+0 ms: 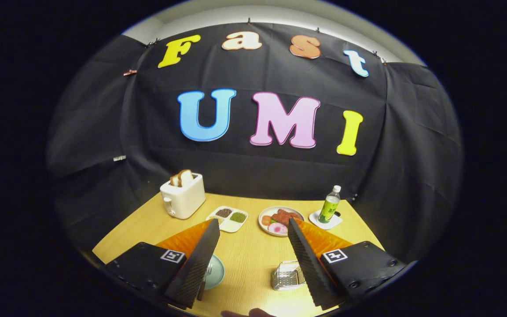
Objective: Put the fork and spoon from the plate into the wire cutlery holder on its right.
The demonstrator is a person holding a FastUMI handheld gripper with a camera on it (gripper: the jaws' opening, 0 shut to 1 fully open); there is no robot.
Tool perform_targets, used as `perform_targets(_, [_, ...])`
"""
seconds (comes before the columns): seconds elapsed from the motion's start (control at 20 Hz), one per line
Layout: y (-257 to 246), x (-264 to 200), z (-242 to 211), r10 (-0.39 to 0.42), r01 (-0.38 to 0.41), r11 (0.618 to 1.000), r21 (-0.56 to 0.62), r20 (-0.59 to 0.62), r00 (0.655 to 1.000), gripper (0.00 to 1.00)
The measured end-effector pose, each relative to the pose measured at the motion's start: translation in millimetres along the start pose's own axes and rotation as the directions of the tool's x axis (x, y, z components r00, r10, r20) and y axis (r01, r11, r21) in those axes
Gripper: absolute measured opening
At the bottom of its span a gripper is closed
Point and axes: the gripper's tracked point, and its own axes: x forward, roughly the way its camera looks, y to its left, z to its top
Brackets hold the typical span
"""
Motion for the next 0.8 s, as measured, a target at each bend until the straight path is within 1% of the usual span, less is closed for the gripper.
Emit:
perform_targets(0.2, [22.4, 10.8, -35.4, 0.059, -0.058, 0.998, 0.008, -0.109, 0.992, 0.97])
perform_targets(0.35, [52.1, 16.4, -59.9, 0.142, -0.135, 0.99, 0.048, -0.187, 0.972, 0.97])
perform_targets(0.5, [66.9, 26.4, -86.2, 0.148, -0.135, 0.989, 0.066, -0.268, 0.952, 0.98])
perform_targets(0.65, [90.0, 38.8, -117.6, 0.164, -0.154, 0.987, 0.055, -0.357, 0.92, 0.98])
perform_targets(0.8, [107.0, 48.6, -158.0, 0.166, -0.194, 0.981, -0.009, -0.474, 0.865, 0.98])
